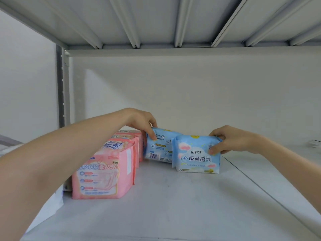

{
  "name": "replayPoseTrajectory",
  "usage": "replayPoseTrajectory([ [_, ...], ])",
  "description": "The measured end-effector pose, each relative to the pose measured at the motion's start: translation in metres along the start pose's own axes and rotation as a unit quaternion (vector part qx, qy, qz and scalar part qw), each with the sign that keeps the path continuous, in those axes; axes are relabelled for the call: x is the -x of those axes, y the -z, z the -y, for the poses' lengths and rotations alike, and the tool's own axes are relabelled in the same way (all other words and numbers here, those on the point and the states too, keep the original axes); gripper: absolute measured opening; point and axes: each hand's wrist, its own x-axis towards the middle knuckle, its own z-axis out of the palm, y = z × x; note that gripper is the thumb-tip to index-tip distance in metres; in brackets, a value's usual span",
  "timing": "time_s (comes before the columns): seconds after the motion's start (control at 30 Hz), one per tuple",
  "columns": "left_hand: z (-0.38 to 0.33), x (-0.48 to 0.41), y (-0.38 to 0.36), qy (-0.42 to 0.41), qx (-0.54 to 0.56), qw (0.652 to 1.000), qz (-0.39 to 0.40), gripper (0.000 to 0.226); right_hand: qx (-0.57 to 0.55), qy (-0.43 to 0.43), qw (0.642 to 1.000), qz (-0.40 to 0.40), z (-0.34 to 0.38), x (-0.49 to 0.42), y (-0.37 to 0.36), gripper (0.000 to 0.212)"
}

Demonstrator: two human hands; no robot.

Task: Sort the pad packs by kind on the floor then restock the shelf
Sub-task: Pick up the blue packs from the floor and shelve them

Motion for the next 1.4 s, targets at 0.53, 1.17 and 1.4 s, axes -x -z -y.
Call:
replayPoseTrajectory([
  [0.53,-0.014,0.025,0.007,0.022,-0.032,0.987,0.155,0.075,-0.066,-0.014,0.997,0.024,0.034,-0.013,-0.037,0.058],
  [1.17,-0.015,0.027,0.006,0.043,-0.124,0.984,0.117,0.082,-0.135,-0.005,0.991,0.010,0.056,-0.035,-0.074,0.073],
  [1.4,-0.016,0.027,0.005,0.040,-0.139,0.984,0.105,0.086,-0.122,-0.015,0.992,-0.019,0.056,-0.033,-0.077,0.082],
])
